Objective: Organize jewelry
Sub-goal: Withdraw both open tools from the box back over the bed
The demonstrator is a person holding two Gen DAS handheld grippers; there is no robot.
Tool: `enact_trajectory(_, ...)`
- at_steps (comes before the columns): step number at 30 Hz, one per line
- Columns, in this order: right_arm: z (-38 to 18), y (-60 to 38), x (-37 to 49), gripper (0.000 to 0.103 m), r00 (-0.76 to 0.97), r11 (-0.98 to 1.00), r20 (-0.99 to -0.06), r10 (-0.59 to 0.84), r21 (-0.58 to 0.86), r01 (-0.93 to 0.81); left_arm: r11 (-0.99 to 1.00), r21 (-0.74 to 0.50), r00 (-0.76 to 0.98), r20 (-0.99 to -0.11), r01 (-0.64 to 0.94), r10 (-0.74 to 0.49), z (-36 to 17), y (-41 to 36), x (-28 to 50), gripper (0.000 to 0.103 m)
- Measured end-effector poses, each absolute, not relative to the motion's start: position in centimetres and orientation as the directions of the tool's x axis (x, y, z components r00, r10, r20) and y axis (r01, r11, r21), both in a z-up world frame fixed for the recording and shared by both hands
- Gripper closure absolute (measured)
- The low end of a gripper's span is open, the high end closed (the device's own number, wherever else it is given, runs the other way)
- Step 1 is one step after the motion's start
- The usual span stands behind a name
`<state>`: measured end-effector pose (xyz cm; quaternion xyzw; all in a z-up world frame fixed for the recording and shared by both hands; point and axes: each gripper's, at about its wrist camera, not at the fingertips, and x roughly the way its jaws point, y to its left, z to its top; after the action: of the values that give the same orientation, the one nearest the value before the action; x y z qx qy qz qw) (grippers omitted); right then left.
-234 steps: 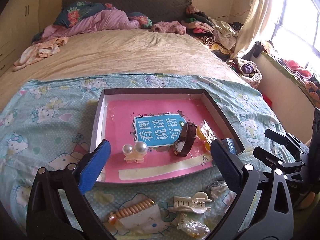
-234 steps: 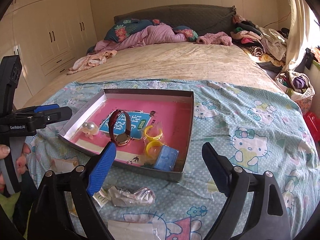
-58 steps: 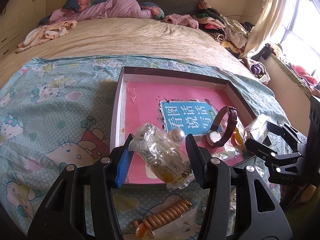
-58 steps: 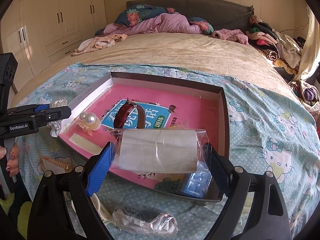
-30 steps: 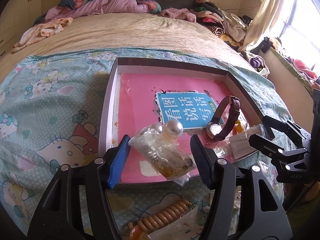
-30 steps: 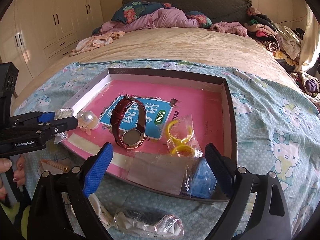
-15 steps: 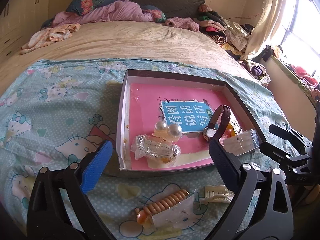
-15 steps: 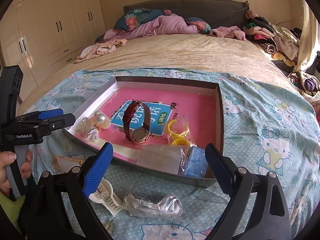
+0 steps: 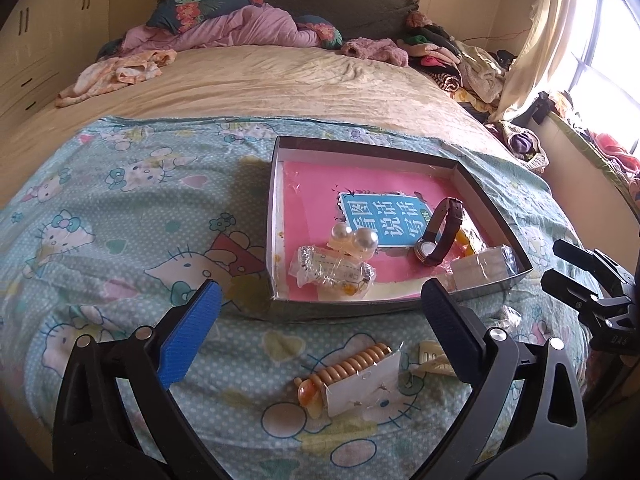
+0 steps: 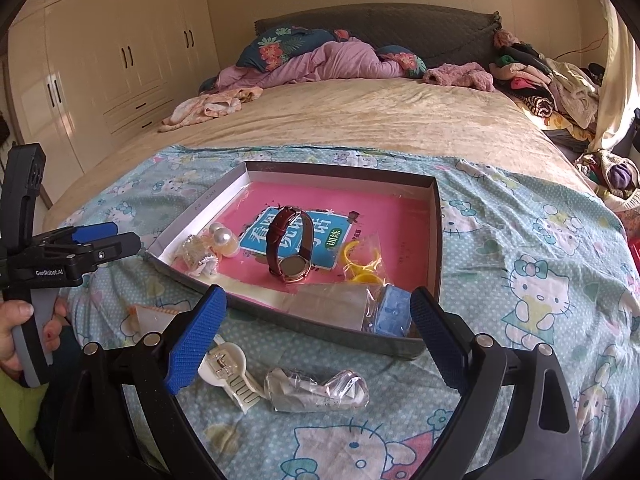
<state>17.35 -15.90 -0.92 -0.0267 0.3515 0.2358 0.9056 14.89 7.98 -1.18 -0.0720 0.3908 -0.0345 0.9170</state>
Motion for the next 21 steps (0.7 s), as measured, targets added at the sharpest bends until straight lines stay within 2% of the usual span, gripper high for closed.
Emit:
enact_trajectory(9, -0.4, -15.7, 15.9, 0.010, 0.636, 0.876, -0.645, 0.423, 0.114, -0.468, 0.990, -0.144, 0.684, -0.721, 0.004, -0.108, -1.2, 8.1, 12.5, 0.010)
enact_trajectory(21, -1.1, -16.3, 14.4, 0.010, 0.621, 0.878, -0.665, 0.416, 0.117, -0.464, 0.986, -0.159, 0.637, -0.755, 0.055, -0.157, -2.9, 6.2, 9.9, 0.010)
